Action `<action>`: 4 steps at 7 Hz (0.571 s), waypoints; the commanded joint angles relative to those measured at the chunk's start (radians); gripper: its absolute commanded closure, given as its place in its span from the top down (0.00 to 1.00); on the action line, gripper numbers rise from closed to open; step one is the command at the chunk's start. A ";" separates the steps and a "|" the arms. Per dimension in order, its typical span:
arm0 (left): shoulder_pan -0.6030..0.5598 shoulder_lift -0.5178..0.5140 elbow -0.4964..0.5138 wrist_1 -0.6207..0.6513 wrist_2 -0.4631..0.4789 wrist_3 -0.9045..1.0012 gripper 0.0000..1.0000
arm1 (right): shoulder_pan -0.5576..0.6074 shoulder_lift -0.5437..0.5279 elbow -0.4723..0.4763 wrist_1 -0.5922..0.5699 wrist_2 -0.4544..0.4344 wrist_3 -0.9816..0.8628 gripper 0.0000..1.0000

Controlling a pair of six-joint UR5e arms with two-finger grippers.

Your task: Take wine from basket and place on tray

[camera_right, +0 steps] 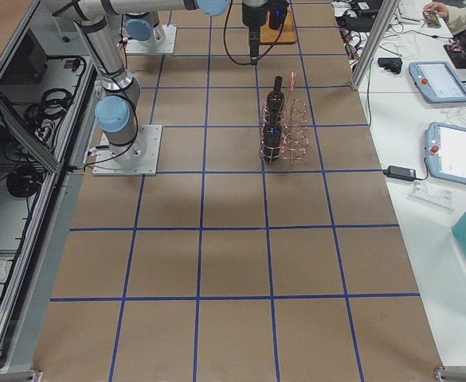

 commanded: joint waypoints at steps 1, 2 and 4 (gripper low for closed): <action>-0.013 0.004 -0.002 -0.039 0.000 -0.012 1.00 | 0.000 -0.001 0.000 0.004 0.000 0.000 1.00; -0.013 0.009 -0.002 -0.051 0.000 -0.012 1.00 | 0.000 -0.001 0.002 -0.004 0.000 0.000 1.00; -0.013 0.017 -0.002 -0.075 0.000 -0.012 1.00 | 0.000 -0.001 0.000 0.001 0.000 0.000 1.00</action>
